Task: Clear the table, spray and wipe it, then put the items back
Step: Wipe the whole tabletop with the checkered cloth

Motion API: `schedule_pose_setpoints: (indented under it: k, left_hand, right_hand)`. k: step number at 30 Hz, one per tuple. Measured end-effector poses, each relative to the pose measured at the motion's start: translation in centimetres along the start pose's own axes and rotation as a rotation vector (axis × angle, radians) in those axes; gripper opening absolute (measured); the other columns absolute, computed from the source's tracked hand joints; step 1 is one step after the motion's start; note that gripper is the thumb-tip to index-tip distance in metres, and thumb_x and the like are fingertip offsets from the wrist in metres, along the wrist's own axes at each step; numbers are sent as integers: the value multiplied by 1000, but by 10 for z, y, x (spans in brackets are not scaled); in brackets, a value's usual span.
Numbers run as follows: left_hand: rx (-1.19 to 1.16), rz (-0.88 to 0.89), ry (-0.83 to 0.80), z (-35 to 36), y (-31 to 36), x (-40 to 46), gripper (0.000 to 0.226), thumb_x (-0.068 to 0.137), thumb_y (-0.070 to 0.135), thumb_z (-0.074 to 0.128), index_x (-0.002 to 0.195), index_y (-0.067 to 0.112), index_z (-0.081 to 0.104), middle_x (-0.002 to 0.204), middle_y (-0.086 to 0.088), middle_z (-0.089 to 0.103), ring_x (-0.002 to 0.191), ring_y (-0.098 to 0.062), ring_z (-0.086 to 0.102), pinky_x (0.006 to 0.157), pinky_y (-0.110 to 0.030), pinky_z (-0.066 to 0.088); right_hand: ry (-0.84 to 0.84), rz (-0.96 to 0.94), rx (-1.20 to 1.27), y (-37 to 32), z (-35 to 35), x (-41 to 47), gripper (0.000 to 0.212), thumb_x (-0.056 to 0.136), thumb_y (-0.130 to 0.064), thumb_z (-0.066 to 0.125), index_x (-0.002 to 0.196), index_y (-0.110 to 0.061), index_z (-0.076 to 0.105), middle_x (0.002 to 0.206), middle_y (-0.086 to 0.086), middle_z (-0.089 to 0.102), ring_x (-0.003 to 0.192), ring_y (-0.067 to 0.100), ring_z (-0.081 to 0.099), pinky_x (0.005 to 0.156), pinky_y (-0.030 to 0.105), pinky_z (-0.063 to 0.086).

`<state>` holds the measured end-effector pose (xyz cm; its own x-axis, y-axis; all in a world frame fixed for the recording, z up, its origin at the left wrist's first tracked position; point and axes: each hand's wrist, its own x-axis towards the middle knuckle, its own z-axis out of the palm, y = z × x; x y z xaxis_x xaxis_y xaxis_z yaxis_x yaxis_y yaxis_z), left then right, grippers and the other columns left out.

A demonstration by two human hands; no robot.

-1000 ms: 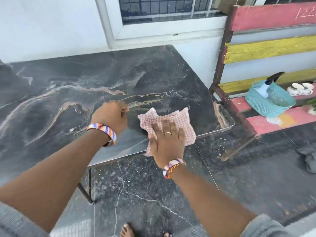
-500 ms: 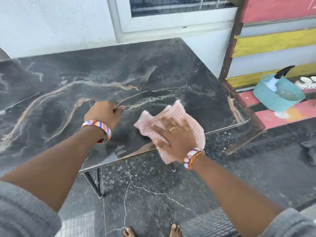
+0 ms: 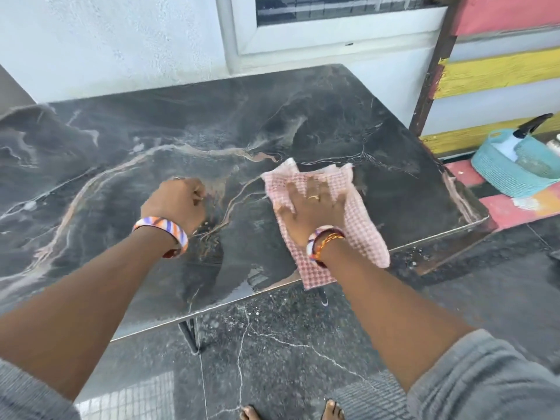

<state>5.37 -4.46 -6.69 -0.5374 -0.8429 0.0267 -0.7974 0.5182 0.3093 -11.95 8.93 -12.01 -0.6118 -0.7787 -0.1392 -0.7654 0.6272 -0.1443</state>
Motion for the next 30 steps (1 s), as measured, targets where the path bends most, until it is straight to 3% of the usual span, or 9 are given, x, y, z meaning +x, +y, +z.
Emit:
schedule_pose_setpoints:
  k: [4, 7, 9, 11, 15, 17, 21, 25, 30]
  left_hand:
    - [-2, -26, 37, -14, -31, 11, 32, 82, 2, 47, 102, 16, 68, 106, -15, 70, 95, -39, 62, 81, -42, 52]
    - [11, -3, 24, -15, -36, 24, 32, 83, 5, 44, 104, 15, 67, 109, -18, 68, 98, -41, 61, 84, -44, 52]
    - [17, 19, 36, -18, -35, 37, 33, 85, 5, 43, 107, 13, 65, 112, -19, 67, 100, -41, 61, 84, -44, 52]
    - [23, 35, 28, -18, -28, 49, 34, 85, 5, 43, 111, 13, 64, 116, -18, 65, 103, -39, 59, 85, -42, 50]
    - [21, 59, -18, -10, -17, 74, 32, 84, 8, 44, 109, 14, 62, 116, -14, 64, 103, -36, 60, 86, -39, 50]
    - [30, 50, -31, -6, -15, 88, 32, 85, 10, 46, 112, 15, 61, 119, -16, 61, 105, -37, 59, 88, -40, 50]
    - [33, 19, -30, -3, -17, 122, 34, 86, 13, 49, 119, 13, 59, 125, -19, 55, 111, -39, 55, 94, -42, 47]
    - [51, -29, -11, -5, -25, 155, 34, 86, 14, 50, 119, 11, 59, 126, -20, 56, 113, -40, 55, 94, -44, 47]
    - [51, -112, 33, -13, -33, 182, 29, 87, 9, 46, 109, 10, 65, 117, -23, 59, 104, -44, 57, 90, -46, 49]
  right_hand:
    - [-57, -412, 4, -116, 20, -29, 55, 96, -48, 25, 148, -36, 13, 160, 5, 3, 147, 32, -2, 112, 60, -8]
    - [-130, -633, -48, -134, 26, -36, 58, 95, -51, 29, 148, -36, 13, 160, 1, 7, 147, 26, 1, 115, 59, -5]
    - [-129, -636, -72, -115, 18, -22, 63, 93, -57, 30, 149, -35, 11, 160, -1, 7, 148, 21, 3, 116, 56, -5]
    - [-104, -472, -45, -77, 9, 1, 65, 91, -62, 29, 148, -39, 11, 160, -4, 3, 148, 20, 1, 114, 57, -7]
    - [-20, 88, -101, 18, -11, 51, 68, 81, -77, 21, 143, -52, 5, 159, -3, -13, 145, 29, -19, 103, 71, -15]
    - [-34, 302, -46, 51, -21, 74, 71, 79, -81, 18, 143, -54, 4, 159, -1, -16, 144, 32, -20, 101, 74, -13]
    - [-47, 432, 24, 60, -30, 133, 69, 84, -76, 16, 146, -48, 4, 160, 2, -6, 146, 35, -8, 108, 69, -9]
    - [9, 220, 61, 4, -29, 194, 57, 95, -54, 24, 148, -37, 12, 160, 9, 3, 147, 33, -2, 117, 53, -2]
    - [-1, -401, 96, -114, -11, 190, 52, 98, -34, 32, 148, -29, 20, 160, 4, 11, 147, 26, 10, 119, 42, 2]
